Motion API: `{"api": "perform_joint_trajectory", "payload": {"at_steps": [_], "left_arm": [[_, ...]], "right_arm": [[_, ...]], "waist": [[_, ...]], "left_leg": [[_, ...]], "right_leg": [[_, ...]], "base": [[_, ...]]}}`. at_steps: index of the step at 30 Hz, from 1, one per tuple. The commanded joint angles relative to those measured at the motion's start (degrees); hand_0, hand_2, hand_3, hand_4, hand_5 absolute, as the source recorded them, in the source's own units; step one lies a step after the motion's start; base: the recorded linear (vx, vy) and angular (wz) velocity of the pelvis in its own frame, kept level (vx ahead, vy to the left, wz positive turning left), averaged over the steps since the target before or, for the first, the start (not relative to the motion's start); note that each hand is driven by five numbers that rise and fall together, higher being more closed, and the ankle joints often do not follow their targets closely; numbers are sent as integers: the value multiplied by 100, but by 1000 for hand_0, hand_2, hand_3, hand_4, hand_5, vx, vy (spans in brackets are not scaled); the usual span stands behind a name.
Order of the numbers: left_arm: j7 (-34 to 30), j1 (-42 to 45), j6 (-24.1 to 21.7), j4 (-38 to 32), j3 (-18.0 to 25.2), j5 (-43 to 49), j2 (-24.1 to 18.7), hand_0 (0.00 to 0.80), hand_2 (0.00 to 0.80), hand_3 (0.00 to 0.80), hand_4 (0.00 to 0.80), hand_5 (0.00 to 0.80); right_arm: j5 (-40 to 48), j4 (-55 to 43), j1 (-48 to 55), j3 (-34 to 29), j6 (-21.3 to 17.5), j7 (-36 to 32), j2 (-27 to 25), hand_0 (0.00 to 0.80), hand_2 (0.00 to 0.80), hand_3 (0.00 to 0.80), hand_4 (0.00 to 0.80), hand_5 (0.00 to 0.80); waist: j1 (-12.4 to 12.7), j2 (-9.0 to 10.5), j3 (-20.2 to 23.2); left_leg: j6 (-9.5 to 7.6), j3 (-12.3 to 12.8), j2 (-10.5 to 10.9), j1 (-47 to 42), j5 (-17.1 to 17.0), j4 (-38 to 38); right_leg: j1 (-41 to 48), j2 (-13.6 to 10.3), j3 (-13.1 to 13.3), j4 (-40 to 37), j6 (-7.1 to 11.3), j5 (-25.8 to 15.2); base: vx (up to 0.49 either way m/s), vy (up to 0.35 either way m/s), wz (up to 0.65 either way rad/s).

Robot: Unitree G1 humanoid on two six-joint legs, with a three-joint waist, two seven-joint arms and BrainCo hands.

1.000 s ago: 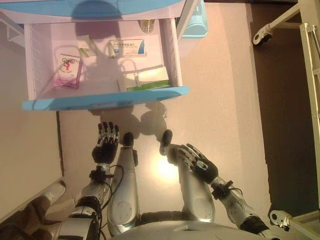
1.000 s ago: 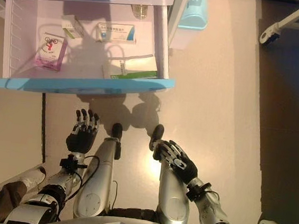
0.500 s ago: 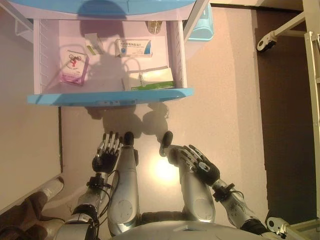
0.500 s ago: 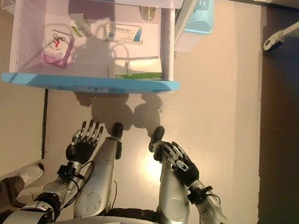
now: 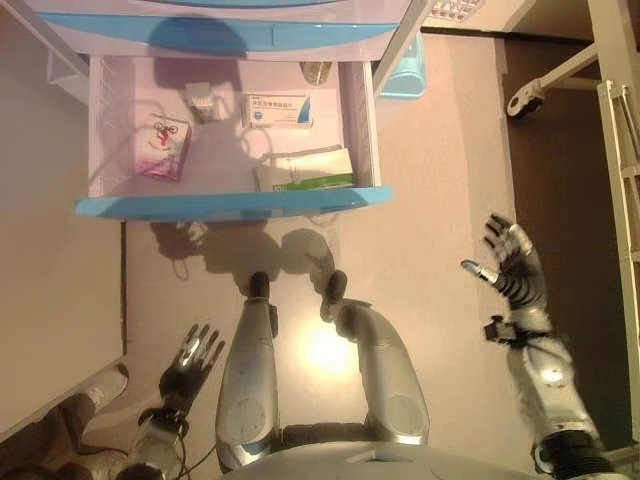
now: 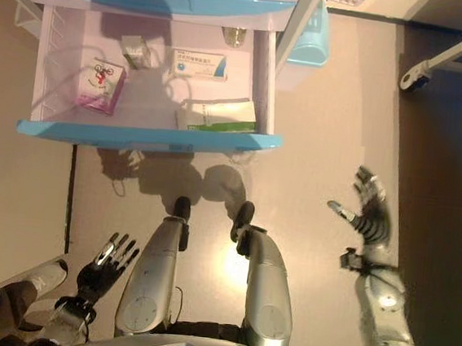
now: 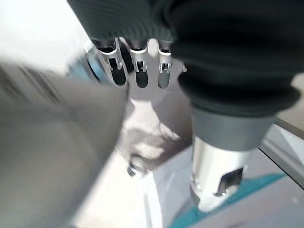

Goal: Open the drawer and pick up the medicine

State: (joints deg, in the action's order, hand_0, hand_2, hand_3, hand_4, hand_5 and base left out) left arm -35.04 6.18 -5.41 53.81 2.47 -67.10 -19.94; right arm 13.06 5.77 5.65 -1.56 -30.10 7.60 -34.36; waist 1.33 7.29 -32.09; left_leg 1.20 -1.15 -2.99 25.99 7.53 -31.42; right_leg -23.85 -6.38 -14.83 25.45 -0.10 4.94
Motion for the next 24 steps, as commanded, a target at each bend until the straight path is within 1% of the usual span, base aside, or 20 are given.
{"api": "perform_joint_trajectory", "payload": {"at_steps": [1, 3, 4, 6, 7, 9, 11, 12, 13, 14, 17, 18, 22, 24], "left_arm": [[147, 269, -197, 79, 121, 428, -144, 0, 0, 0, 0, 0], [138, 301, -313, 187, 130, 612, -189, 0, 0, 0, 0, 0], [178, 325, -379, 224, 84, 759, -210, 0, 0, 0, 0, 0], [246, 348, -497, 251, 7, 947, -238, 0, 0, 0, 0, 0], [291, 345, -491, 244, -36, 989, -259, 0, 0, 0, 0, 0], [365, 335, -466, 188, -84, 1031, -289, 0, 0, 0, 0, 0], [396, 333, -465, 113, -148, 1099, -334, 0, 0, 0, 0, 0], [404, 340, -503, 74, -180, 1133, -356, 0, 0, 0, 0, 0], [395, 349, -502, 53, -180, 1122, -357, 0, 0, 0, 0, 0], [427, 354, -480, 13, -217, 1142, -372, 0, 0, 0, 0, 0], [532, 341, -483, -150, -318, 1229, -421, 0, 0, 0, 0, 0], [562, 334, -476, -199, -338, 1253, -437, 0, 0, 0, 0, 0], [631, 331, -453, -370, -410, 1244, -505, 0, 0, 0, 0, 0], [714, 332, -427, -504, -460, 1196, -525, 0, 0, 0, 0, 0]], "right_arm": [[-1245, -795, -394, -344, 191, 557, -983, 0, 0, 0, 0, 0], [-1534, -1202, -667, -420, 494, 498, -1406, 0, 0, 0, 0, 0], [-1578, -1444, -910, -442, 735, 393, -1727, 0, 0, 0, 0, 0], [-1689, -1707, -1378, -437, 948, 50, -2119, 0, 0, 0, 0, 0], [-1641, -1859, -1709, -372, 1175, -91, -2364, 0, 0, 0, 0, 0], [-1503, -1904, -2280, -174, 1344, -429, -2666, 0, 0, 0, 0, 0], [-1472, -1887, -2972, 194, 1549, -630, -2892, 0, 0, 0, 0, 0], [-1418, -1851, -3319, 418, 1613, -769, -2931, 0, 0, 0, 0, 0], [-1422, -1824, -3464, 524, 1596, -837, -2933, 0, 0, 0, 0, 0], [-1450, -1815, -3726, 709, 1695, -910, -2951, 0, 0, 0, 0, 0], [-1576, -1681, -4427, 1252, 1874, -1161, -2871, 0, 0, 0, 0, 0], [-1567, -1617, -4610, 1408, 1869, -1251, -2861, 0, 0, 0, 0, 0], [-1571, -1290, -5175, 1972, 1980, -1490, -2687, 0, 0, 0, 0, 0], [-1615, -835, -5540, 2359, 1969, -1626, -2465, 0, 0, 0, 0, 0]], "waist": [[21, -194, 230], [50, -199, 230], [88, -201, 230], [166, -210, 230], [220, -215, 230], [306, -224, 230], [425, -231, 230], [491, -237, 230], [509, -239, 230], [580, -249, 230], [720, -273, 230], [753, -287, 230], [914, -340, 230], [1031, -404, 230]], "left_leg": [[-369, 616, 132, -626, -90, 1235], [-373, 622, 158, -659, -67, 1272], [-377, 623, 166, -669, -53, 1291], [-371, 609, 188, -688, -48, 1335], [-373, 606, 202, -699, -46, 1358], [-378, 592, 225, -706, -43, 1389], [-390, 564, 266, -677, -32, 1388], [-398, 539, 291, -662, -25, 1377], [-401, 525, 302, -654, -24, 1371], [-410, 510, 317, -655, -18, 1375], [-427, 441, 374, -631, -13, 1367], [-433, 424, 385, -619, -15, 1363], [-449, 353, 444, -592, -19, 1345], [-451, 289, 483, -561, -38, 1333]], "right_leg": [[128, -121, 110, 875, 592, 97], [176, -130, 122, 779, 629, 49], [208, -141, 122, 704, 636, 35], [258, -149, 129, 596, 663, -4], [287, -158, 121, 547, 676, -20], [319, -158, 116, 488, 682, -23], [358, -165, 86, 403, 674, -18], [375, -171, 70, 381, 670, -21], [382, -173, 61, 375, 669, -24], [415, -193, 26, 357, 667, -20], [453, -211, -11, 304, 658, -29], [457, -218, -25, 296, 649, -17], [524, -257, -107, 228, 616, 24], [541, -289, -164, 222, 585, 51]], "base": [[25, 35, -3], [28, 32, -4], [26, 28, -3], [0, 0, 0], [0, 0, 0], [0, 0, 0], [13, 12, 4], [19, 12, 4], [33, 10, 7], [41, 15, 10], [37, 12, 9], [28, 20, 13], [28, 19, 17], [40, 27, 19]]}}
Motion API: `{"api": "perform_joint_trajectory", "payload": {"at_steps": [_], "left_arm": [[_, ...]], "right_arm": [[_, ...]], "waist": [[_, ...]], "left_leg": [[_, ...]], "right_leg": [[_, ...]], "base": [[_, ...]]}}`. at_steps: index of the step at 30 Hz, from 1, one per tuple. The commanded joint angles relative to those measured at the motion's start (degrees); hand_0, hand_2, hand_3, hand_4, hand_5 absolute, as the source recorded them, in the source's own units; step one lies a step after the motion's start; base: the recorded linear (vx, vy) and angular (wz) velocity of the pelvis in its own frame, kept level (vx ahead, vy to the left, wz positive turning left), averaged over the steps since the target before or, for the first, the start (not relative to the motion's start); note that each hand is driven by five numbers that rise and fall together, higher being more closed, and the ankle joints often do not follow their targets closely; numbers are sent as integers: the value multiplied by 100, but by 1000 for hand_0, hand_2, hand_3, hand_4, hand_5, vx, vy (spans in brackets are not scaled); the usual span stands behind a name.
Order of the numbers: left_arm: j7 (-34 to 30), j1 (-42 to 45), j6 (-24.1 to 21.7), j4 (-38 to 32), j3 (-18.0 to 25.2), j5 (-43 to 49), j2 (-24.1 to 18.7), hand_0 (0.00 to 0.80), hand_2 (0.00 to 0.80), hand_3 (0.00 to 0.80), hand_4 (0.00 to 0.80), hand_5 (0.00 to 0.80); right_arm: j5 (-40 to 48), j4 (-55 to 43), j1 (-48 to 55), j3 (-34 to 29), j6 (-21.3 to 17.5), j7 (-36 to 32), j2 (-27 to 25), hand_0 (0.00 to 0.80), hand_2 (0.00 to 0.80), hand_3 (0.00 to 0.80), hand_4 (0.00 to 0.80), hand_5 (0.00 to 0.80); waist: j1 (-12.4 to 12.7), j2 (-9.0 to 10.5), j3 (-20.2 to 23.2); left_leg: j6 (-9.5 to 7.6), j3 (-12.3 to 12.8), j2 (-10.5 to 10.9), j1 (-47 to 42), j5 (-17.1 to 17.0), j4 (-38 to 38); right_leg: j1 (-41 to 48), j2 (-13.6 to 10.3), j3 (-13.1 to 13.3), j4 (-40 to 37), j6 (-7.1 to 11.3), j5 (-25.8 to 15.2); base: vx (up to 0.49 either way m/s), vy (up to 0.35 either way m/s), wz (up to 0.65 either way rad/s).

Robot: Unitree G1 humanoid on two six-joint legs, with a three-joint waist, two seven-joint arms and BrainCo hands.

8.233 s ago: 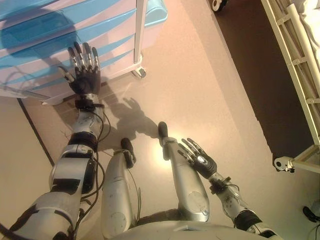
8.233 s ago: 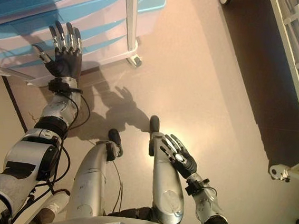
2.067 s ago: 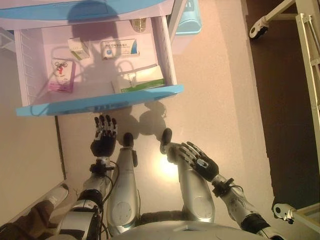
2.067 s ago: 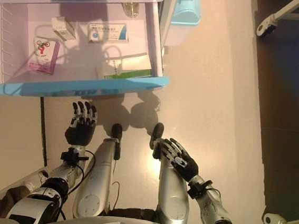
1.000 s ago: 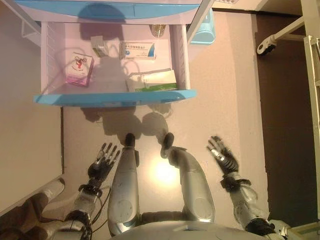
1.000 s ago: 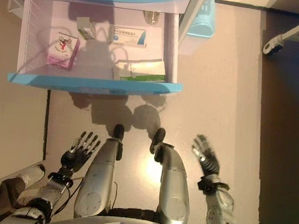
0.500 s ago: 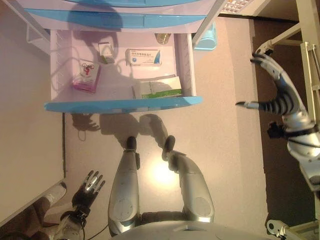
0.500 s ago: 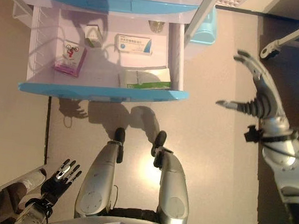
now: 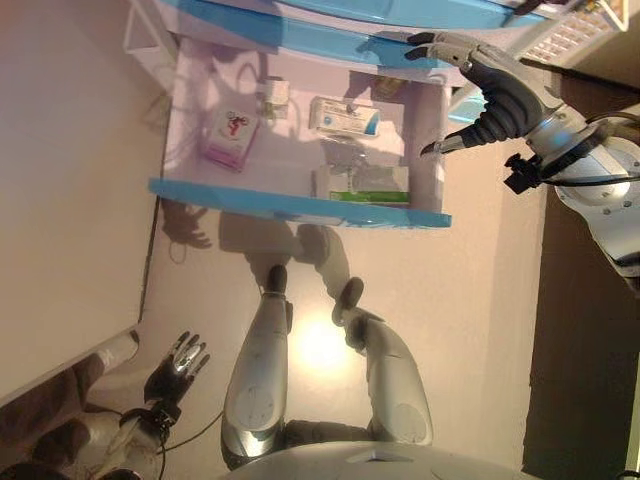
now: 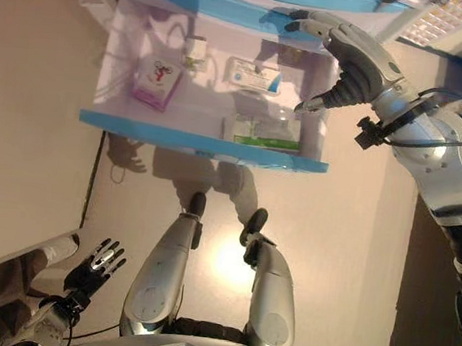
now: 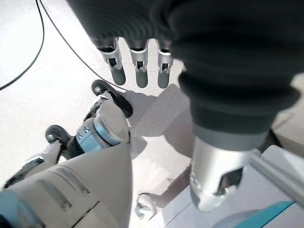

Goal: Open the drawer and pick up the medicine

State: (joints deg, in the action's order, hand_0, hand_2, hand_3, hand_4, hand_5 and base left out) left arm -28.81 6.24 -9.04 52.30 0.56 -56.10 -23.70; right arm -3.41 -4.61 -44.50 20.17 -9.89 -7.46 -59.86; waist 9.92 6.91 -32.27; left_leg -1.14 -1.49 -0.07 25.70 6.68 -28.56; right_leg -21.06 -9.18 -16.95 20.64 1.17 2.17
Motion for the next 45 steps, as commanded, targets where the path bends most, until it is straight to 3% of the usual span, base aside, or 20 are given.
{"api": "perform_joint_trajectory", "payload": {"at_steps": [1, 9, 17, 19, 27, 33, 45], "left_arm": [[105, 332, -54, -397, -274, 87, -152, 0, 0, 0, 0, 0], [248, 445, 44, -679, -288, 73, -169, 0, 0, 0, 0, 0], [182, 595, 41, -778, -391, 46, -88, 0, 0, 0, 0, 0], [195, 669, 47, -832, -438, 16, -84, 0, 0, 0, 0, 0], [210, 675, 70, -984, -609, -115, -127, 0, 0, 0, 0, 0], [238, 665, 82, -1045, -679, -173, -131, 0, 0, 0, 0, 0], [249, 699, 200, -1054, -822, -191, -75, 0, 0, 0, 0, 0]], "right_arm": [[25, 286, -594, 256, -25, -159, 136, 0, 0, 0, 0, 0], [-742, 1625, -1147, 970, -111, 50, 651, 0, 0, 0, 0, 0], [-1589, 2626, -1623, 1498, -277, 580, 705, 0, 0, 0, 0, 0], [-1842, 2720, -1668, 1607, -214, 751, 706, 0, 0, 0, 0, 0], [-2974, 3584, -2126, 2217, 360, 1738, 693, 0, 0, 0, 0, 0], [-2933, 4230, -2309, 2478, 743, 2049, 725, 0, 0, 0, 0, 0], [-2658, 5745, -2379, 2533, 932, 2307, 983, 0, 0, 0, 0, 0]], "waist": [[195, -385, 248], [471, -623, 248], [618, -819, 248], [649, -837, 248], [738, -964, 248], [780, -1071, 248], [904, -1375, 248]], "left_leg": [[-217, 309, 199, -526, 39, 1048], [-217, 156, 307, -386, -37, 1018], [-212, 59, 388, -245, -54, 946], [-188, 42, 421, -302, 99, 882], [-200, -14, 454, -151, 112, 813], [-204, -11, 479, -72, 107, 797], [-215, -55, 555, 115, 60, 735]], "right_leg": [[264, -19, 33, 702, 455, 331], [205, -135, -128, 702, 383, 403], [101, -204, -176, 722, 321, 484], [158, -218, -116, 766, 372, 641], [3, -248, -112, 818, 347, 657], [-95, -283, -119, 840, 319, 664], [-288, -381, -163, 918, 242, 687]], "base": [[33, 20, 25], [26, 15, 17], [23, 26, 7], [86, -6, 1], [17, 4, 1], [0, 0, 0], [12, 22, 3]]}}
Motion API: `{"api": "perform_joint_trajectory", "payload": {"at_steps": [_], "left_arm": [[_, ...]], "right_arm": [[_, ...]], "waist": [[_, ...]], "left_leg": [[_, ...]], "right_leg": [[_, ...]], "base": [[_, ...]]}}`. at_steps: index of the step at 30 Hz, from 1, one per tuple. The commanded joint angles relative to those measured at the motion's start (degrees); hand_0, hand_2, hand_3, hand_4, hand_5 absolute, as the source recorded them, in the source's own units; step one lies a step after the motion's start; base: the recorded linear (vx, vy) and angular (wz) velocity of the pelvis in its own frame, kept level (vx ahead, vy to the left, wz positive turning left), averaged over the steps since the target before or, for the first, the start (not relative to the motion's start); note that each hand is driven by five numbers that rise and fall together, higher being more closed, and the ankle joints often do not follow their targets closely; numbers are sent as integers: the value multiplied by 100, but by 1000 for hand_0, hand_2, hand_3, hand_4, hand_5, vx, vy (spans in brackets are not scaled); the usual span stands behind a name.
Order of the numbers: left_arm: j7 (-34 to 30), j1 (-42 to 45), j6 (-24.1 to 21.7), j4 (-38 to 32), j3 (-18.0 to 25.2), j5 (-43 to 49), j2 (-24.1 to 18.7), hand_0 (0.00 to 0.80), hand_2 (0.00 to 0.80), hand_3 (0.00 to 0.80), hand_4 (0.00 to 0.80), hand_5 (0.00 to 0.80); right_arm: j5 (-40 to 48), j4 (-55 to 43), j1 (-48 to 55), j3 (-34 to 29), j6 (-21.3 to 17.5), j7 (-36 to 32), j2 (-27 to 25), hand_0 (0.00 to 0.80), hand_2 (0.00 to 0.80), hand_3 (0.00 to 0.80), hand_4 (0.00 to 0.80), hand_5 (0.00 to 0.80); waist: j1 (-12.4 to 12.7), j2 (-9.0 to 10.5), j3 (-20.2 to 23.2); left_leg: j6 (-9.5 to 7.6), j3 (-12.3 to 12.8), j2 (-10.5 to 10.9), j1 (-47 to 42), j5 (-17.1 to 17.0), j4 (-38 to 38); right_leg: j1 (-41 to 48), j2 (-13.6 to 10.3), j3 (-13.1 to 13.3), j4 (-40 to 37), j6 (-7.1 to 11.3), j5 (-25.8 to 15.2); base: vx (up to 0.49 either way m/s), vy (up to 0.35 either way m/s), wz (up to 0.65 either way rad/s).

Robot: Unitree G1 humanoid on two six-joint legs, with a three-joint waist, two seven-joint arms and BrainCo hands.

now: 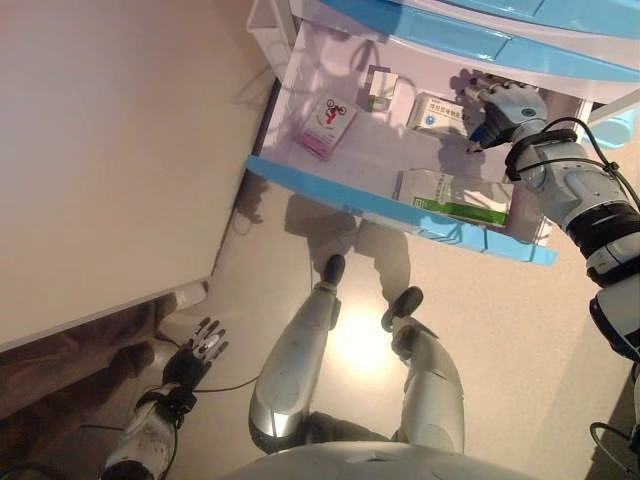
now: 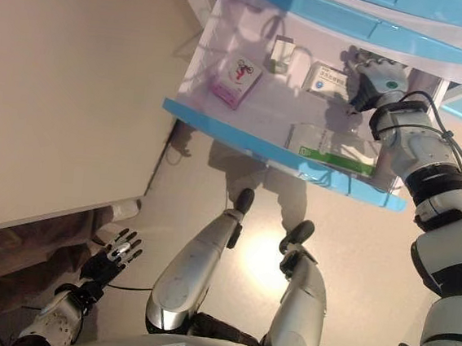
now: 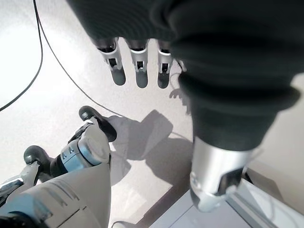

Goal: Open the drawer and pick up the medicine

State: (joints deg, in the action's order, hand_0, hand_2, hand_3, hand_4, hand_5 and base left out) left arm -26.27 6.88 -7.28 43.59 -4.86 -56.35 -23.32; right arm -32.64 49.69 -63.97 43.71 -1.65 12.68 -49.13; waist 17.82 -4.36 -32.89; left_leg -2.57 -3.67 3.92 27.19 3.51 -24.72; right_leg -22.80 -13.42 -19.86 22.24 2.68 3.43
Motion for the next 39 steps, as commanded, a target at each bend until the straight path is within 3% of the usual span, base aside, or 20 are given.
{"api": "perform_joint_trajectory", "payload": {"at_steps": [1, 20, 35, 39], "left_arm": [[-24, 640, 23, -172, -297, -169, -104, 0, 0, 0, 0, 0], [-148, 760, 68, -219, -552, -258, -89, 0, 0, 0, 0, 0], [-148, 775, 112, -169, -568, -252, -107, 0, 0, 0, 0, 0], [-192, 788, 116, -122, -542, -223, -93, 0, 0, 0, 0, 0]], "right_arm": [[342, 389, -431, 169, 124, 297, -78, 0, 0, 0, 0, 0], [755, 1314, -736, 37, -6, 353, 90, 0, 0, 0, 0, 0], [993, 1483, -922, 194, -107, -466, 310, 0, 0, 0, 0, 0], [1268, 1550, -913, 192, 32, -787, 320, 0, 0, 0, 0, 0]], "waist": [[120, -269, 309], [258, -552, 309], [361, -526, 309], [381, -553, 309]], "left_leg": [[-71, 156, 169, -4, 375, 339], [-91, 143, 256, 270, 341, 165], [-90, 128, 228, 381, 288, 150], [-88, 128, 230, 412, 269, 142]], "right_leg": [[-135, 42, 130, 758, 84, 561], [-398, -104, 68, 962, 20, 562], [-485, -131, -14, 1046, 8, 561], [-512, -157, -30, 1075, -2, 567]], "base": [[23, 40, 1], [11, 15, 2], [0, -1, 1], [-2, 2, 4]]}}
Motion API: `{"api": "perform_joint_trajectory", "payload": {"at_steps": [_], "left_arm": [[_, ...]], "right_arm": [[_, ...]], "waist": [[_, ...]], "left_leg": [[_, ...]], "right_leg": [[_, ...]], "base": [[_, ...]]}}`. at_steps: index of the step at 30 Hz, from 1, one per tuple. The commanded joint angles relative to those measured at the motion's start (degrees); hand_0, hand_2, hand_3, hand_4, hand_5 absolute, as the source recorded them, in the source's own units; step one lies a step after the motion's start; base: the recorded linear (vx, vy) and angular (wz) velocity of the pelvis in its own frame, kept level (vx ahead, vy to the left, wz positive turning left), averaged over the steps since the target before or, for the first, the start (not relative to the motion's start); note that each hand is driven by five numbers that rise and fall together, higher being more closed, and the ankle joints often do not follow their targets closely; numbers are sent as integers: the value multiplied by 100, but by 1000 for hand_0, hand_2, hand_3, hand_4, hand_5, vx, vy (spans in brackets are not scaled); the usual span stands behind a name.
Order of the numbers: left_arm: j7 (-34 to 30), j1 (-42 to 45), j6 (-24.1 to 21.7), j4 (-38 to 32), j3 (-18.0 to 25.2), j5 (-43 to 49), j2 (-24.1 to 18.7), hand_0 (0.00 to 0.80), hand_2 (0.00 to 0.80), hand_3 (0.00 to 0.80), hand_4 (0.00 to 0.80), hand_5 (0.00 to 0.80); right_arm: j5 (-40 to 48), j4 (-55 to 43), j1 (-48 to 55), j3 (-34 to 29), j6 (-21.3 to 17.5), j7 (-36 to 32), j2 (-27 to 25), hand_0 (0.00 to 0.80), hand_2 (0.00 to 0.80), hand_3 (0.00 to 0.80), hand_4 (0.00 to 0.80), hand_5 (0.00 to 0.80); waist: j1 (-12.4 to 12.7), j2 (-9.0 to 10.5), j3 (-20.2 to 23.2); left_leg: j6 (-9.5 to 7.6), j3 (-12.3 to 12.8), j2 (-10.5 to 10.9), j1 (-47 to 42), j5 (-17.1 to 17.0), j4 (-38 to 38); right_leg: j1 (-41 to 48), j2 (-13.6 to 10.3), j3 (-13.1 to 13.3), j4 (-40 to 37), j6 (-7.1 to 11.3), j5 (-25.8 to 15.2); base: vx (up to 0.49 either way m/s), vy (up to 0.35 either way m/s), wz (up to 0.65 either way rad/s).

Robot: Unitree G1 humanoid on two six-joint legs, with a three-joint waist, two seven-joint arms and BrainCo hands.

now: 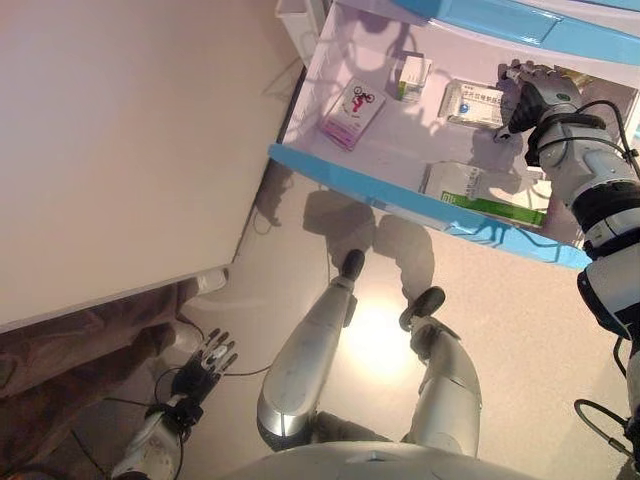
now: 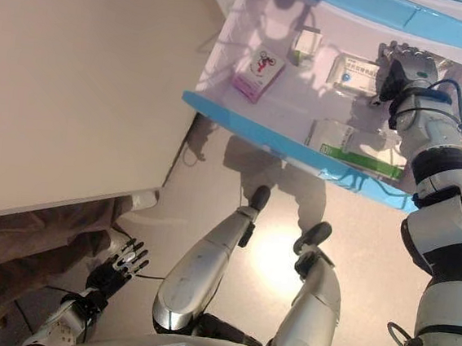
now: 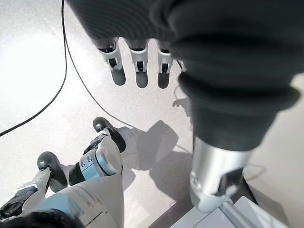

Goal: Open the drawer and pick up the medicine

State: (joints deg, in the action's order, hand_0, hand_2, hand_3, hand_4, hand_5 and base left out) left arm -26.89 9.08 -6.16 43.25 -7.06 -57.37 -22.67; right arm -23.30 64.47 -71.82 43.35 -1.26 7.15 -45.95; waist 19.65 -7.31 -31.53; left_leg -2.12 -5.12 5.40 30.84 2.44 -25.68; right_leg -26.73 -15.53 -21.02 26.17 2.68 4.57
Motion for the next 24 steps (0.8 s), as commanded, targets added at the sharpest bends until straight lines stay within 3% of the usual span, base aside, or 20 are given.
{"api": "perform_joint_trajectory", "payload": {"at_steps": [1, 24], "left_arm": [[-140, 575, -13, -75, -333, -116, -150, 0, 0, 0, 0, 0], [-382, 521, -112, 320, -286, -86, -47, 0, 0, 0, 0, 0]], "right_arm": [[327, 110, -115, 200, -4, -253, 20, 0, 0, 0, 0, 0], [478, 255, 85, -8, -263, -1067, 193, 0, 0, 0, 0, 0]], "waist": [[202, -264, 174], [220, -242, 174]], "left_leg": [[-133, 277, 83, 55, 377, 229], [-130, 284, 72, 164, 379, 146]], "right_leg": [[-127, 46, 79, 691, -4, 453], [-228, 26, 55, 779, -11, 455]], "base": [[0, 0, 0], [1, 1, 1]]}}
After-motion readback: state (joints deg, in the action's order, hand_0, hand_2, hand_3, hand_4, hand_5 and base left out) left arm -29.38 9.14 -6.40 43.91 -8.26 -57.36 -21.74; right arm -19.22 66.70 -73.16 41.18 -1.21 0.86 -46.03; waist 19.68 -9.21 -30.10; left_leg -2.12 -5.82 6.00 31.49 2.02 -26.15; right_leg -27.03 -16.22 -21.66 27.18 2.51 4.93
